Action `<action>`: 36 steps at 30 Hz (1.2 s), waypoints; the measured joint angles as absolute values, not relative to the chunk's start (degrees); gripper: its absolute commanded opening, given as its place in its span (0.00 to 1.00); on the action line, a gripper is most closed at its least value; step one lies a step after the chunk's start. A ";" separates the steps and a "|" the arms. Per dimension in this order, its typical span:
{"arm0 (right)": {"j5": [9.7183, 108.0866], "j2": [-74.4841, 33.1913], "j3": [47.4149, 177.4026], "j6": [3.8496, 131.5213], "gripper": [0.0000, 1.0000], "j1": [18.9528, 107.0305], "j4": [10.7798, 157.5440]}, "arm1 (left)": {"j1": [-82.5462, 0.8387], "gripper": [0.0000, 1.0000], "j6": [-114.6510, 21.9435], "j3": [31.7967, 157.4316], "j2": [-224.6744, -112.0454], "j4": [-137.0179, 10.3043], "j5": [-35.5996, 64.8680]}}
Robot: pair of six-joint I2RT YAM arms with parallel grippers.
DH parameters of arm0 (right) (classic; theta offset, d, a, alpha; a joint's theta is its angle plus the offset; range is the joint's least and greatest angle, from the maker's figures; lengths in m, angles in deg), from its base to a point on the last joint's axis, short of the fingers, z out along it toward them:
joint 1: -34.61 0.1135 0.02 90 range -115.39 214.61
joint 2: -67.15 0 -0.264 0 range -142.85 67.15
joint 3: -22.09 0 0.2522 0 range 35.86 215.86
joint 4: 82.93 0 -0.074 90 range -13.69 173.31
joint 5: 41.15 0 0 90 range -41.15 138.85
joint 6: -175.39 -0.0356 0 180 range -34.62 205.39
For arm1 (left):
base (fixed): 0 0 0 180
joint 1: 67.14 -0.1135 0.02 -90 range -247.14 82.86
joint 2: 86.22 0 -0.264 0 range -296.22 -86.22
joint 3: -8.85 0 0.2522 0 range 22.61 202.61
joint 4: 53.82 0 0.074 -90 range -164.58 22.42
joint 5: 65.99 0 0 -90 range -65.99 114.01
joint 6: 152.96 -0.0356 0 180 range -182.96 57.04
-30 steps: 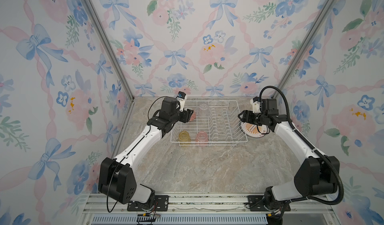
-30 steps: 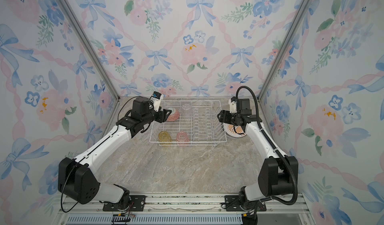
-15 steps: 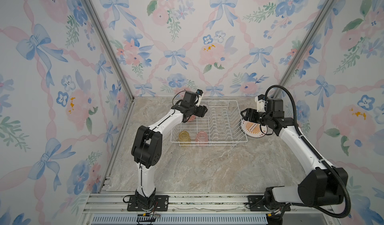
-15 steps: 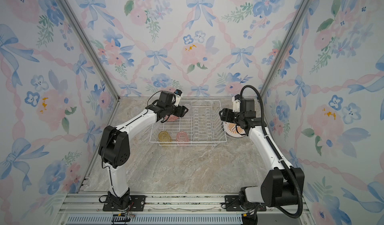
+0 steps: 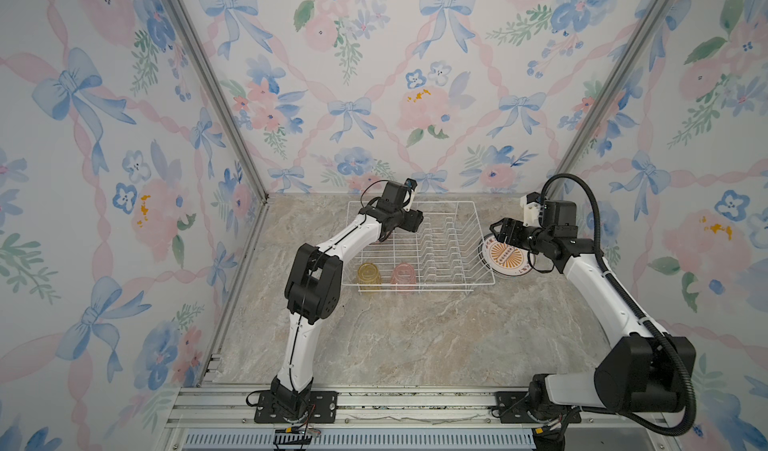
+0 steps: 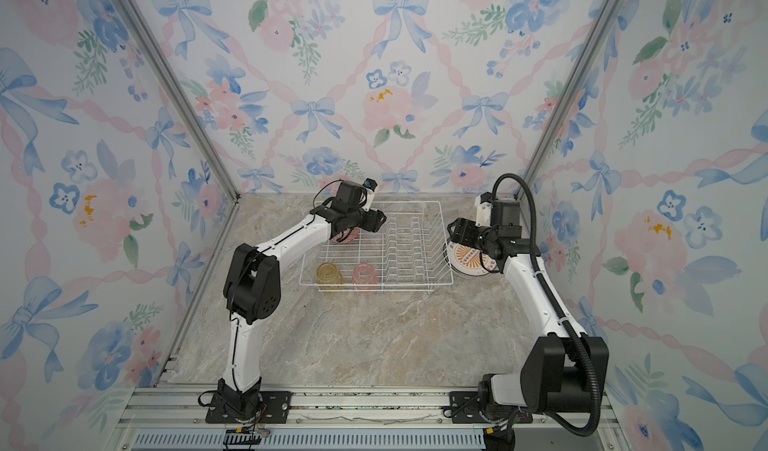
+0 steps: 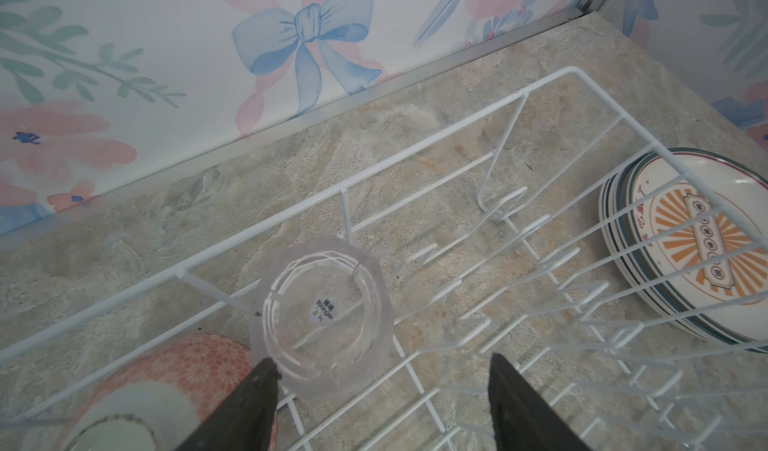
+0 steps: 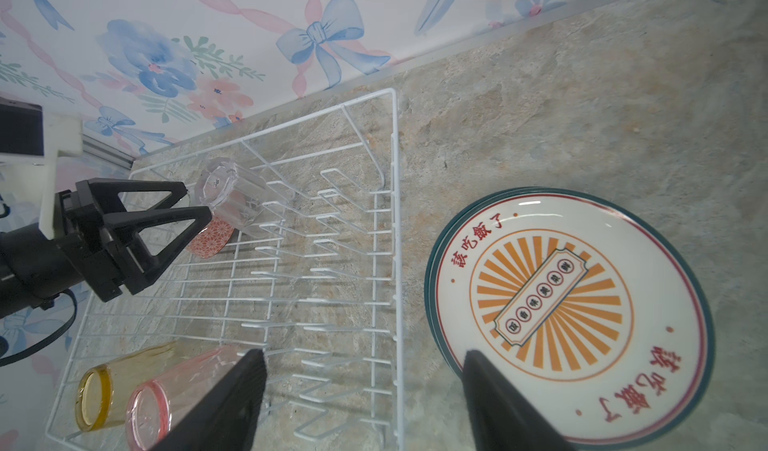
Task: Unload the mixed dishes from the dish rack
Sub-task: 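Lower the left gripper over the clear glass cup in the rack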
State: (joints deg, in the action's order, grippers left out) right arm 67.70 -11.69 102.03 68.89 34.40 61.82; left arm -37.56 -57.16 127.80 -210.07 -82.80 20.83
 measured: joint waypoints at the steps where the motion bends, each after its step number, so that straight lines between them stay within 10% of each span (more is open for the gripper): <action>1: 67.94 -11.69 102.03 68.89 0.78 34.10 61.88 | -37.49 0.74 -57.11 128.39 -210.75 -82.93 21.04; 36: 73.32 -14.84 101.37 67.30 0.79 32.37 66.27 | -35.24 0.67 -56.33 126.20 -210.97 -80.83 25.59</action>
